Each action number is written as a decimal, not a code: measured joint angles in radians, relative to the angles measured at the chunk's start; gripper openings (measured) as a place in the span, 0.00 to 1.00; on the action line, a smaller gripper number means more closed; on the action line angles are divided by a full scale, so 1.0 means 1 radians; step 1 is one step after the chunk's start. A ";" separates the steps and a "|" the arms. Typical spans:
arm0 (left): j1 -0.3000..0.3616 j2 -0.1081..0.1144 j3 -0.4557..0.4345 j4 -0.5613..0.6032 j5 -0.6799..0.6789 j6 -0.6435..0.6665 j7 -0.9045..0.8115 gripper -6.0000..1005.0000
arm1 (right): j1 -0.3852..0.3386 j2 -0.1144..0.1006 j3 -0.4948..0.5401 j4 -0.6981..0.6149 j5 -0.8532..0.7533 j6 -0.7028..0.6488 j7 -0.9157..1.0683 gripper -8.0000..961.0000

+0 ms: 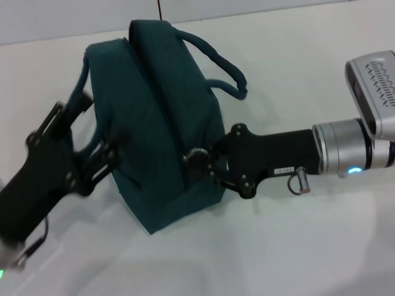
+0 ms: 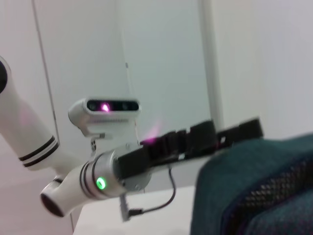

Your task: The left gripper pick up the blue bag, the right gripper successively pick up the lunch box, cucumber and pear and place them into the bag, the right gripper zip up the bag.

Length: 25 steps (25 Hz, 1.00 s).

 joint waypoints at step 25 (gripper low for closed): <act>0.075 0.002 0.117 -0.058 0.029 -0.136 -0.068 0.84 | 0.027 0.000 -0.094 0.002 0.181 0.012 -0.147 0.04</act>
